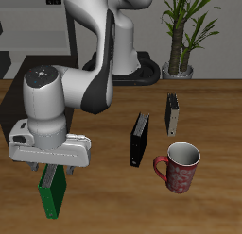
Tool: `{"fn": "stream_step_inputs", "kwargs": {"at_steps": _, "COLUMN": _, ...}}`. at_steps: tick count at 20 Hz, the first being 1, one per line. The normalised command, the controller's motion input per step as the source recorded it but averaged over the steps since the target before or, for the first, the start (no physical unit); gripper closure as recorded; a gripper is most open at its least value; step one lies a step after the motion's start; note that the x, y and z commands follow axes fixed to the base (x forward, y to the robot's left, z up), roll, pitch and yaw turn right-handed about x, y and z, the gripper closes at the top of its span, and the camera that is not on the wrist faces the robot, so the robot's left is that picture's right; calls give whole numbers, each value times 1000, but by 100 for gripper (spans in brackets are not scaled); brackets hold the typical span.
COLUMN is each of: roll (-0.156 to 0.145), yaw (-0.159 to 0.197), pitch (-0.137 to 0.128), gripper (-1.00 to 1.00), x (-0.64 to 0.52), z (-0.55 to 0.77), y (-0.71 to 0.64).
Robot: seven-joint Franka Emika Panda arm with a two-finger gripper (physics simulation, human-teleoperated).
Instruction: Place the green book upright on top of the shelf
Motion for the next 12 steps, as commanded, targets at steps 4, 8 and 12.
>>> {"fn": "stream_step_inputs", "kwargs": {"at_steps": 4, "roll": 28, "yaw": 27, "pitch": 41, "gripper": 100, "x": 7, "z": -217, "y": 69}}
{"fn": "stream_step_inputs", "kwargs": {"at_steps": 8, "roll": -15, "yaw": -12, "pitch": 8, "gripper": 100, "x": 15, "z": -58, "y": 18}}
{"fn": "stream_step_inputs", "kwargs": {"at_steps": 12, "roll": -1, "yaw": -21, "pitch": -3, "gripper": 100, "x": -10, "z": 43, "y": -43}}
